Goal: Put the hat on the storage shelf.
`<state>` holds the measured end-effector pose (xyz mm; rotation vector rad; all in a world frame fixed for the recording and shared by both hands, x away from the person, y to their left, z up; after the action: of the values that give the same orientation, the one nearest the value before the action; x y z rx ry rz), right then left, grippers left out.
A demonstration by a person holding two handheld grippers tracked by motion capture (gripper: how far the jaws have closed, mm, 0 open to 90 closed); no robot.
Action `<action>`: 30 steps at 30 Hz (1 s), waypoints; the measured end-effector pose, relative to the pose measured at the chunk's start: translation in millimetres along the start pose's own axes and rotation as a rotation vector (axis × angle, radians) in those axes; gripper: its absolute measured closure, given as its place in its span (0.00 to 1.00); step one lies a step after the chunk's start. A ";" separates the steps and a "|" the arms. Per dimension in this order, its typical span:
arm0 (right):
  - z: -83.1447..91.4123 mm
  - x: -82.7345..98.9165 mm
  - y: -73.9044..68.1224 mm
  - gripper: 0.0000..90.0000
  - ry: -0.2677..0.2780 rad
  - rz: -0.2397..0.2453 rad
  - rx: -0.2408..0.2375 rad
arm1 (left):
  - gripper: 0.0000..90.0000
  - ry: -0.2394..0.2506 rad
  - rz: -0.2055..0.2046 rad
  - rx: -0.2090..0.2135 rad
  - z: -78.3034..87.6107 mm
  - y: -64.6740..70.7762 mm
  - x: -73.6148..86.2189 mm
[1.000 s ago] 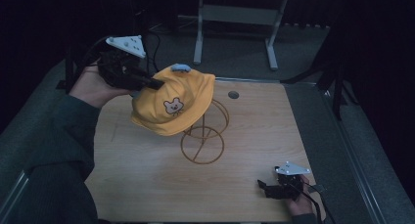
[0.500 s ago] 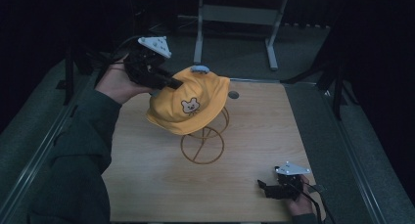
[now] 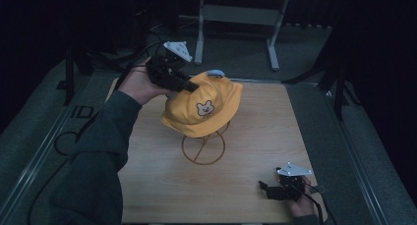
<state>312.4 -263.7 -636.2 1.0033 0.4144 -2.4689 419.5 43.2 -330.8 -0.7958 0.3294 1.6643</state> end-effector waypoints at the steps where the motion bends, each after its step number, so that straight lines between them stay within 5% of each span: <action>1: 0.0 0.0 0.0 0.12 0.000 0.000 0.000 | 0.86 -0.006 -0.003 0.003 -3.8 0.9 -0.7; 6: 0.1 0.1 0.0 0.12 0.000 0.001 0.000 | 0.83 -0.020 -0.006 -0.006 -22.5 2.1 -3.6; 11: 0.1 0.1 0.0 0.12 0.000 0.001 0.000 | 0.79 0.021 -0.003 -0.015 -35.1 2.6 -8.6; 16: 0.1 0.1 0.0 0.12 0.000 0.001 0.000 | 0.74 -0.029 -0.027 -0.030 -46.6 7.9 -4.2; 23: 0.2 0.2 -0.1 0.12 0.000 0.001 -0.001 | 0.66 -0.013 0.009 -0.010 -46.4 11.5 5.3; 30: 0.1 0.2 -0.1 0.12 0.000 0.001 -0.001 | 0.42 0.063 0.022 -0.076 -37.1 9.2 2.7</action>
<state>312.2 -263.7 -636.3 1.0030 0.4146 -2.4673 422.5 20.3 -361.4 -0.9056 0.3218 1.6830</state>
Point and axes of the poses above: each handheld gripper's, and its own axes: z roughly backward along the jaws, x roughly out of its underside, y roughly to its right, the point moved 9 cm from there along -z, roughly forward along the jaws, and after that the axes turned 9 degrees about -z, right-handed, at the moved point
